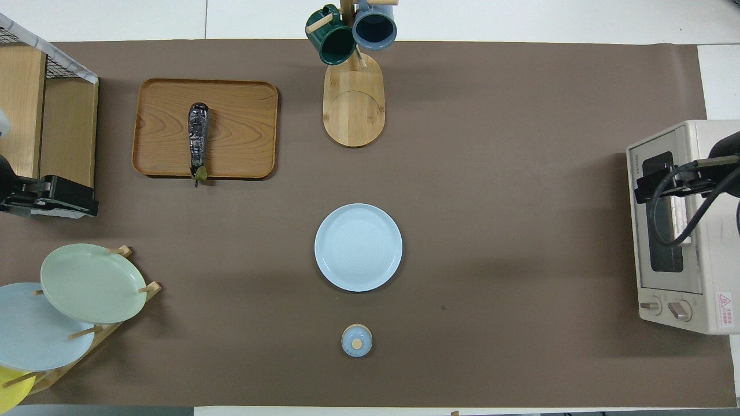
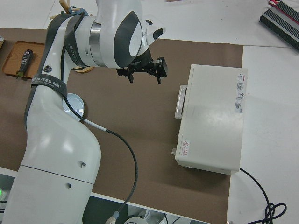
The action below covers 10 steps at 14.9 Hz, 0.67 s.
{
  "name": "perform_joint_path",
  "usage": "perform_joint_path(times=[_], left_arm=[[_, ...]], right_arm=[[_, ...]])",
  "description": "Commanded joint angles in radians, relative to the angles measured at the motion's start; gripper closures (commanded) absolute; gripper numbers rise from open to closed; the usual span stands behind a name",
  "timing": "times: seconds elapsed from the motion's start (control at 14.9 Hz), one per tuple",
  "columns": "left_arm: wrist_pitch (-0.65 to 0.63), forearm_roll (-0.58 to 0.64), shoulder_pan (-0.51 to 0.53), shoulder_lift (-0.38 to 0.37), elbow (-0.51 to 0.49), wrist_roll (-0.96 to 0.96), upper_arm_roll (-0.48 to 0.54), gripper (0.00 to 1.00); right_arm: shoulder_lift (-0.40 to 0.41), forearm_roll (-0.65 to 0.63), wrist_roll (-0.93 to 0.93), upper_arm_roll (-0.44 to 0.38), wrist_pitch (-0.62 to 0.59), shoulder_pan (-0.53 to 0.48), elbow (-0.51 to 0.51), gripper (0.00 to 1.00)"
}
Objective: Put eggplant into oven
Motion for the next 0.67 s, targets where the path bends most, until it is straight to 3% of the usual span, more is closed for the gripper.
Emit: perform_joint_path(times=[0.0,0.34,0.4,0.47,0.54,0.6], left_arm=[[0.012,-0.011,-0.007,0.001,0.003,0.006,0.003,0.00],[0.022,-0.011,0.001,-0.007,-0.012,0.010,0.003,0.00],[0.030,-0.011,0.001,-0.007,-0.013,0.010,0.003,0.00],[0.031,-0.011,0.001,-0.005,-0.012,0.009,0.003,0.00],[0.031,-0.011,0.001,-0.004,-0.009,0.009,0.003,0.00],[0.033,-0.012,0.001,-0.004,-0.009,0.010,0.003,0.00]], right_arm=[[-0.012,0.017,0.012,0.006,-0.013,-0.011,-0.007,0.00],[-0.019,0.003,0.001,0.012,-0.015,-0.008,-0.016,0.00],[-0.021,0.005,-0.022,0.012,-0.013,-0.014,-0.025,0.12],[-0.024,0.006,-0.048,0.012,-0.010,-0.015,-0.033,0.55],[-0.036,0.006,-0.054,0.012,0.016,-0.017,-0.064,0.83],[-0.058,0.006,-0.066,0.004,0.075,-0.024,-0.120,0.94]])
